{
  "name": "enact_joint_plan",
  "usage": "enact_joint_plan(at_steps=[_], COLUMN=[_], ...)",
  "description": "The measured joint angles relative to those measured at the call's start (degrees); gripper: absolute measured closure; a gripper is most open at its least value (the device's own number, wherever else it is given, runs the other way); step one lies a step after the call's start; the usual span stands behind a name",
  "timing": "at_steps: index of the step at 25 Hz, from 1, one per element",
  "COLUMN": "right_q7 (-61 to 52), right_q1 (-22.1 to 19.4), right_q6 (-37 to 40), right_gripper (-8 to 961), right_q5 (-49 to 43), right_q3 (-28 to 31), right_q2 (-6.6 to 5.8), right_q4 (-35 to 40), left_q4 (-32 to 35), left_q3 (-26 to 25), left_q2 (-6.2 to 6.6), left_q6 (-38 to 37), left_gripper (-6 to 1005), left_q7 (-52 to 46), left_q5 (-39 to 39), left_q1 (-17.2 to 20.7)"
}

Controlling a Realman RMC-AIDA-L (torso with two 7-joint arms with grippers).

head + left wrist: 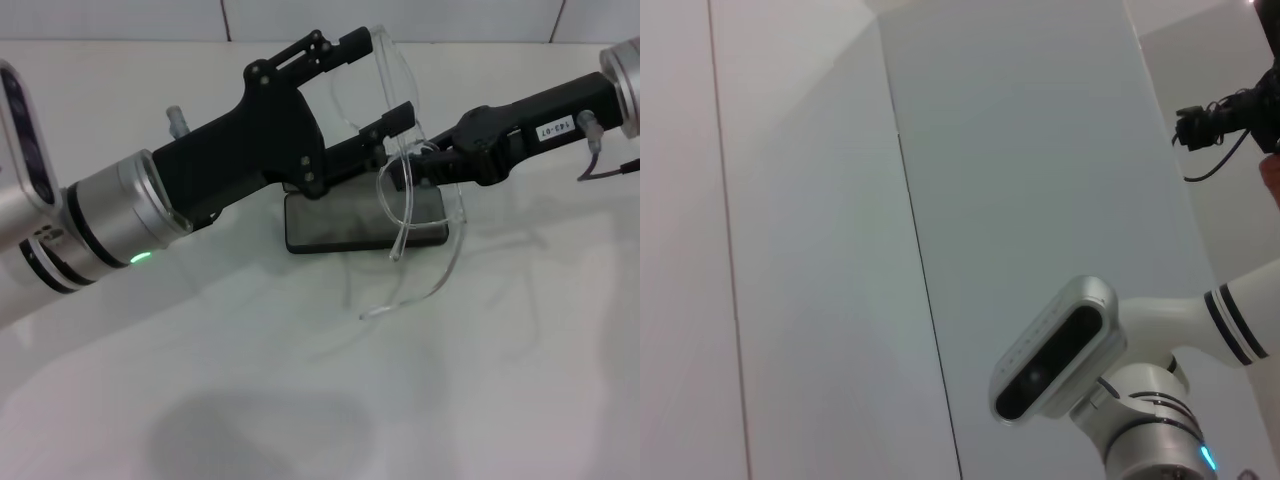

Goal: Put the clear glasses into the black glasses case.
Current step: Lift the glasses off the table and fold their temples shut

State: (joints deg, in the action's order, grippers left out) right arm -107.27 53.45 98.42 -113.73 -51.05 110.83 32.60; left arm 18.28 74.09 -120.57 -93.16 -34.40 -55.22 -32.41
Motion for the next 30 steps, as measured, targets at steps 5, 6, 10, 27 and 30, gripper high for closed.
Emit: enact_joint_plan(at_steps=[5, 6, 10, 27, 30], right_q7=[-1.5, -1.9, -2.7, 2.0, 4.8], right_q1=[0.9, 1.0, 1.2, -4.6, -6.2], right_q6=[2.5, 2.9, 4.0, -5.7, -6.2], right_gripper=[934, 934, 934, 936, 936], right_q5=[0.0, 0.0, 0.0, 6.7, 10.8], right_q3=[0.0, 0.0, 0.3, 9.8, 12.6], right_q2=[0.0, 0.0, -0.12, -0.57, -0.56], right_q4=[0.0, 0.0, 0.0, 3.8, 4.8], left_q4=[0.0, 0.0, 0.0, 0.3, -0.5], left_q3=[0.0, 0.0, 0.0, -0.5, -0.5], left_q2=[-0.02, -0.02, -0.01, 1.44, 2.84], left_q6=[0.0, 0.0, 0.0, -5.3, -3.1], left_gripper=[290, 290, 290, 290, 290], left_q7=[0.8, 1.1, 1.5, 1.7, 0.5], left_q5=[1.3, 1.4, 1.8, 7.3, 6.0], left_q1=[0.0, 0.0, -0.1, 4.3, 5.3])
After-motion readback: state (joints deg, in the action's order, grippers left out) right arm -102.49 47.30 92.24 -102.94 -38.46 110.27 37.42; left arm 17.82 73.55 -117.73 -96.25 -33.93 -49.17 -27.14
